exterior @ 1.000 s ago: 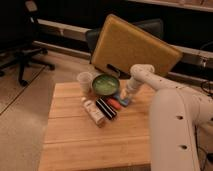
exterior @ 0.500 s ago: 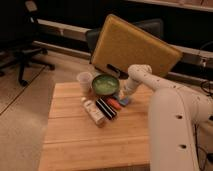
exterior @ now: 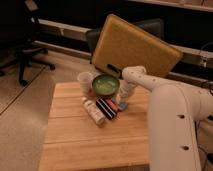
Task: Wipe the white sponge on the table
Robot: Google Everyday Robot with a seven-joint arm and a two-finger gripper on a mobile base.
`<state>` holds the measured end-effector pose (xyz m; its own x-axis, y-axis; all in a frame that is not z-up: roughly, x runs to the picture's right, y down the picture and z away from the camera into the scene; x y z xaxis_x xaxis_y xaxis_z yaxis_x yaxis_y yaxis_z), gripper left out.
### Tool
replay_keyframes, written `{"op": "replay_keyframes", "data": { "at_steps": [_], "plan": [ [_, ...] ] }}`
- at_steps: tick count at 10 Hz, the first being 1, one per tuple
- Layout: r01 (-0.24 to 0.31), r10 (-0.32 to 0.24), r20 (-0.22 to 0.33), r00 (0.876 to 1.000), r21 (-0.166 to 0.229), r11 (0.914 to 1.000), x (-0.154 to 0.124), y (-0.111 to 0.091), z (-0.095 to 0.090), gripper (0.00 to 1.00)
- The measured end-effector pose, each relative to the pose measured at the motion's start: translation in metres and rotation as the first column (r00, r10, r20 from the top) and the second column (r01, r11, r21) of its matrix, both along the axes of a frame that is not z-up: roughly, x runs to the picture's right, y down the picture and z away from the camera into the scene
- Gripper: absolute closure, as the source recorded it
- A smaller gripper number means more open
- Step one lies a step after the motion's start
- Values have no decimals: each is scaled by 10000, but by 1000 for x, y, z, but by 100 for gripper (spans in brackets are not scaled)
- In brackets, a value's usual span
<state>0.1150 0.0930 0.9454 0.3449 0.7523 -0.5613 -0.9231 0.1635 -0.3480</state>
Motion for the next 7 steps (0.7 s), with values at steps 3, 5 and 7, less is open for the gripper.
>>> {"op": "replay_keyframes", "data": {
  "at_steps": [3, 5, 7],
  "plan": [
    [38, -64, -646, 9979, -394, 9992, 6, 9, -14, 89],
    [229, -360, -1259, 9914, -1039, 9943, 20, 26, -20, 89],
    [405, -803, -2309, 9697, -1723, 9842, 55, 37, -23, 89]
  ]
}}
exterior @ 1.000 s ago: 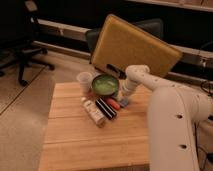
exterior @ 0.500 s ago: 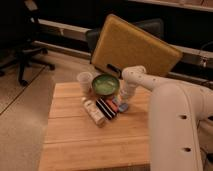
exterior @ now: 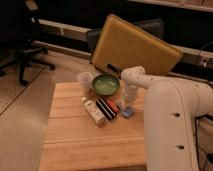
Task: Wipe the white sponge on the table
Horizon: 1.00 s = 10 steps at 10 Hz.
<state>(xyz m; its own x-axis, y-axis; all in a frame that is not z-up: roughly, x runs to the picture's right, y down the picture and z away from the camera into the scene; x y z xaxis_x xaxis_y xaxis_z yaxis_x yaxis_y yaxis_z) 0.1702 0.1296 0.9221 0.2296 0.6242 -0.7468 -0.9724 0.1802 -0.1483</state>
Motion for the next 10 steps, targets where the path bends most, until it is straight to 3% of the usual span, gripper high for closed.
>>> {"op": "replay_keyframes", "data": {
  "at_steps": [3, 5, 8, 10],
  "plan": [
    [541, -584, -1023, 9930, -437, 9976, 34, -6, 3, 89],
    [938, -994, -1333, 9861, -477, 9944, 46, -16, 12, 89],
    [1398, -1390, -1206, 9829, -25, 9902, 47, -38, 39, 89],
    [1535, -1482, -790, 9858, 652, 9860, 35, -59, 59, 89]
  ]
}}
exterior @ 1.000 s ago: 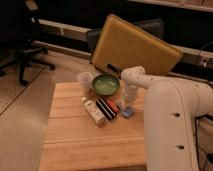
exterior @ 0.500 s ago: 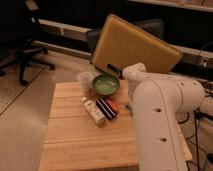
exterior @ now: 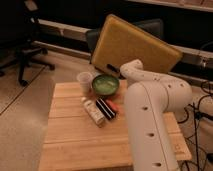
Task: Wipe the white sponge on the table
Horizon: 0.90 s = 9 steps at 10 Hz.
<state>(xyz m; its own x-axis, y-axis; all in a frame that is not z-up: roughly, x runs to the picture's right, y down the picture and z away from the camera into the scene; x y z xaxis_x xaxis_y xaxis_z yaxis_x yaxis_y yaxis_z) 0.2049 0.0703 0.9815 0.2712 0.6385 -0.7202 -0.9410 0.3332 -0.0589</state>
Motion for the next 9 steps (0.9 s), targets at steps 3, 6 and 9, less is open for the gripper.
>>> {"op": "replay_keyframes", "data": {
  "at_steps": [3, 6, 9],
  "plan": [
    [-375, 299, 981, 9947, 770, 9963, -34, -21, 15, 89],
    [-1084, 900, 1668, 9819, 1048, 9886, -66, -19, 10, 89],
    [-1378, 1176, 1883, 9750, 980, 9856, -93, -2, -11, 89]
  ]
}}
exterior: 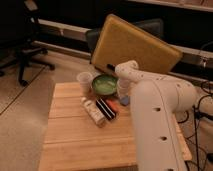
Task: Wipe the white sponge on the table
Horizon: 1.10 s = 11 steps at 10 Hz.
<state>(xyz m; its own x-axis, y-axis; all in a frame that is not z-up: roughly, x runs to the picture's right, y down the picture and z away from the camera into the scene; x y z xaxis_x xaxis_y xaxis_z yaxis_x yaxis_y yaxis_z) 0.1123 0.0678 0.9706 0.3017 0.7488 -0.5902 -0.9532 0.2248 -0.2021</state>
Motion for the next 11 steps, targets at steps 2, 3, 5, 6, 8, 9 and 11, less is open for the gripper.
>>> {"op": "replay_keyframes", "data": {
  "at_steps": [2, 3, 5, 6, 8, 9, 11],
  "plan": [
    [128, -125, 302, 9995, -86, 9999, -22, 10, -19, 89],
    [246, -240, 424, 9988, -131, 9996, -30, 15, -28, 89],
    [369, -362, 164, 9992, -424, 9984, -20, 28, -45, 89],
    [380, -388, -115, 9992, -629, 9973, -7, 36, -52, 89],
    [447, -549, -902, 9944, -1117, 9927, 28, 51, -61, 89],
    [487, -645, -1210, 9906, -1289, 9905, 41, 54, -62, 89],
    [640, -955, -1989, 9754, -1591, 9852, 74, 54, -57, 89]
  ]
}}
